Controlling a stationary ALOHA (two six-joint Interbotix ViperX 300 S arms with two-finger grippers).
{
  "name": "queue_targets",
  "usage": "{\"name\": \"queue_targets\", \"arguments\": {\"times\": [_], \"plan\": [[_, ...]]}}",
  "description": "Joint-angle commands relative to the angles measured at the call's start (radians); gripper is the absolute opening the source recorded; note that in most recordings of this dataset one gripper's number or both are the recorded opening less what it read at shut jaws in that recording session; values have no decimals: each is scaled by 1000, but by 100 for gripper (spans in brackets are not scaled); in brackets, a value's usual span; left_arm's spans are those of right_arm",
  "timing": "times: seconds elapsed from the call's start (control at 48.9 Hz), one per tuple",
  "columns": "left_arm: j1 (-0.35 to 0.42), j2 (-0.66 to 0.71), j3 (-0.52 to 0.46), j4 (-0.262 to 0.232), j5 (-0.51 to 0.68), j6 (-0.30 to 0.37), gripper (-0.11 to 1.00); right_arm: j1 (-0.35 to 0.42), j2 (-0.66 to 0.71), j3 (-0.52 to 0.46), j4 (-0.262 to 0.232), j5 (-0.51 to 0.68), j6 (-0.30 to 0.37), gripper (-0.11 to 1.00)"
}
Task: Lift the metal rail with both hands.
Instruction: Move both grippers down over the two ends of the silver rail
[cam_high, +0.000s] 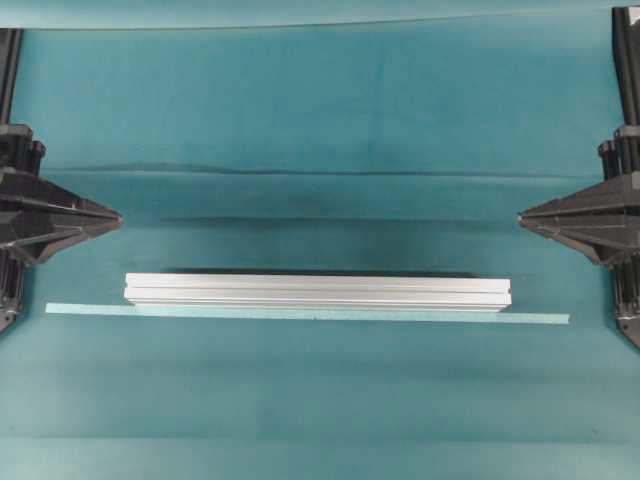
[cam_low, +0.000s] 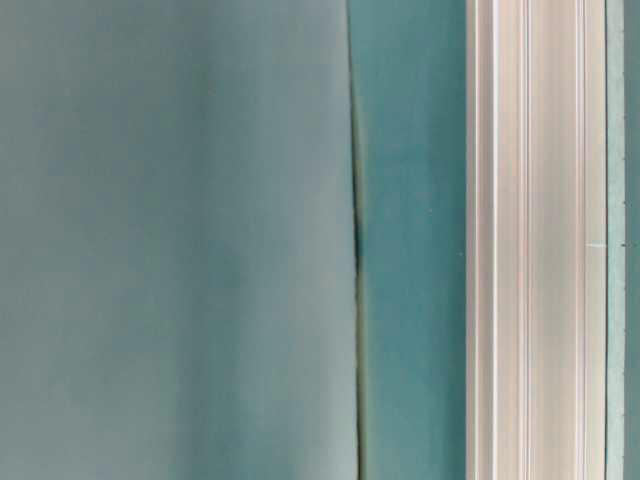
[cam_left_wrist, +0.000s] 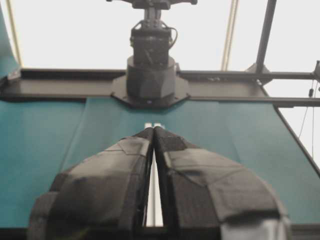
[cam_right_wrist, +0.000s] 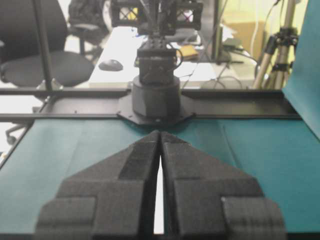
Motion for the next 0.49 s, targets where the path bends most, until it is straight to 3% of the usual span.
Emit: {"name": "queue_targets", "arguments": {"times": [0.0,0.061,0.143,0.348,0.471], "plan": [[17,0,-43,8,37,-18,14,2,14,-15,6,-3,6,10],[15,5,-71,9,91,-26,8,0,21,-43,54,77,12,12],[14,12,-117,11,172,-35,0,-14,43,-104,91,221,26,1],[17,100,-279,11,403,-77,-1,-44,138,-270,92,492,83,0],[17,163,-360,11,537,-117,-1,-52,215,-322,92,611,137,0]]}}
